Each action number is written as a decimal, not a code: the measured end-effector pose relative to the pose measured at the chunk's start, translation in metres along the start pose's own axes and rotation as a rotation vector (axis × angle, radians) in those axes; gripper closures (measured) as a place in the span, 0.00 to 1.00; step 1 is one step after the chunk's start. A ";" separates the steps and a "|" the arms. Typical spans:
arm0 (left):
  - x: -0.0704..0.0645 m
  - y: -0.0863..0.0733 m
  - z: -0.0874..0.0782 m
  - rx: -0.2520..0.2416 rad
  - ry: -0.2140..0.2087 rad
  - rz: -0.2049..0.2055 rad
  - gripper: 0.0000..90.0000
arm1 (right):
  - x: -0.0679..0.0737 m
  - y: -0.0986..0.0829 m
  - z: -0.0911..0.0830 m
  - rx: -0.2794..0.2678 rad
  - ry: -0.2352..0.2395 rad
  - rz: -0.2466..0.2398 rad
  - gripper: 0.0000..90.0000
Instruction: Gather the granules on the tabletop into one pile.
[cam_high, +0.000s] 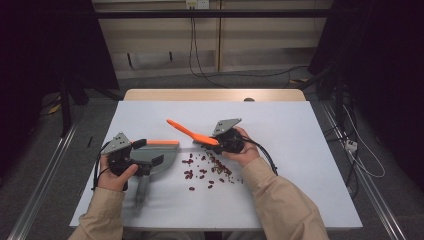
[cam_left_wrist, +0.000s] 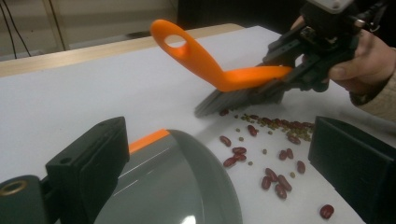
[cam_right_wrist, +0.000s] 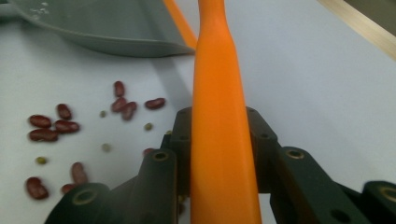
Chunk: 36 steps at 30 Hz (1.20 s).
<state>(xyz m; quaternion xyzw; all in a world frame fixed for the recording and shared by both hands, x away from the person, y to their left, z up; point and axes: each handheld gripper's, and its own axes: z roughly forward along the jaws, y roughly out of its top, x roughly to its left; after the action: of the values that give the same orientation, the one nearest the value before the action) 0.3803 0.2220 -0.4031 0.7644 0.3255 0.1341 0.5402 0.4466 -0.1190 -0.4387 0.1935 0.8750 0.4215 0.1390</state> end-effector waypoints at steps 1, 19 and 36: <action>0.000 0.000 0.000 0.000 0.001 -0.001 0.06 | 0.002 0.000 -0.001 -0.005 0.019 -0.001 0.78; 0.004 -0.002 -0.009 -0.008 0.019 -0.005 0.06 | 0.035 -0.009 -0.021 -0.002 0.107 -0.055 0.78; 0.002 -0.005 -0.012 0.000 0.016 -0.001 0.06 | 0.042 -0.007 -0.032 -0.025 0.105 -0.041 0.79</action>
<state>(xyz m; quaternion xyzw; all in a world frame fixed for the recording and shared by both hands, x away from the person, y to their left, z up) 0.3740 0.2332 -0.4032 0.7633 0.3302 0.1397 0.5375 0.3949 -0.1260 -0.4279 0.1514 0.8794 0.4391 0.1039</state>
